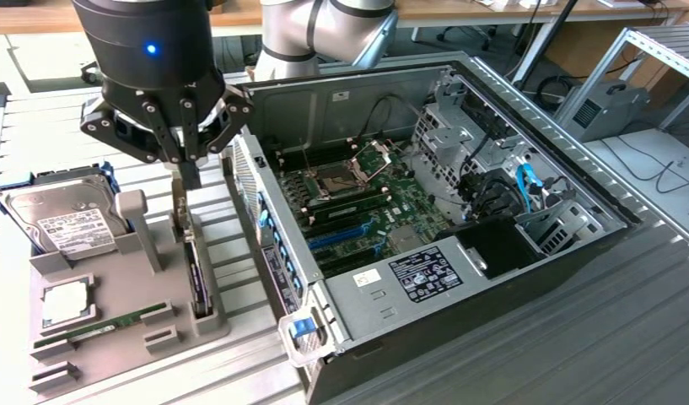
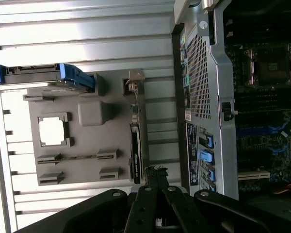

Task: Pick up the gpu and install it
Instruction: 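Reach for the gpu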

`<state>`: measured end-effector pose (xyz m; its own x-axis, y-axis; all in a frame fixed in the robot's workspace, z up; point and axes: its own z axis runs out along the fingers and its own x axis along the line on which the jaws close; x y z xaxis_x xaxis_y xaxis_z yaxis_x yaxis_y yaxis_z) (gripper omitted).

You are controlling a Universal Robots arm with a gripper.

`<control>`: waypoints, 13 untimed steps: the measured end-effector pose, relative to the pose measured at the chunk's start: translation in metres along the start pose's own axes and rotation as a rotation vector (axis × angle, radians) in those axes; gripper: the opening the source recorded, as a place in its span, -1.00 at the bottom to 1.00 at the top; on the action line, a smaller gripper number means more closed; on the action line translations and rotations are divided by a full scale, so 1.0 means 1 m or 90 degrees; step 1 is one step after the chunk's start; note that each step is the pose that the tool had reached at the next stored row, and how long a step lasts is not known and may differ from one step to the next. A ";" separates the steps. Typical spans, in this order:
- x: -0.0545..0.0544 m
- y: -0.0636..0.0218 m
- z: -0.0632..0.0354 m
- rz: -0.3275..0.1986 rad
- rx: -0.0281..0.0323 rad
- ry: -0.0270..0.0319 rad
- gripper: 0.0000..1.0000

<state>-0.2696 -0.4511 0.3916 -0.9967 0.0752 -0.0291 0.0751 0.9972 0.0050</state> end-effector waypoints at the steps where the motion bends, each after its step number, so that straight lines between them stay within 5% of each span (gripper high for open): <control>1: 0.000 -0.0002 0.0000 0.000 0.0003 0.0000 -0.79; 13: 0.000 -0.0036 0.0003 0.000 0.0041 -0.0003 -0.79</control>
<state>-0.2696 -0.4547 0.3912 -0.9967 0.0750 -0.0296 0.0751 0.9972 -0.0015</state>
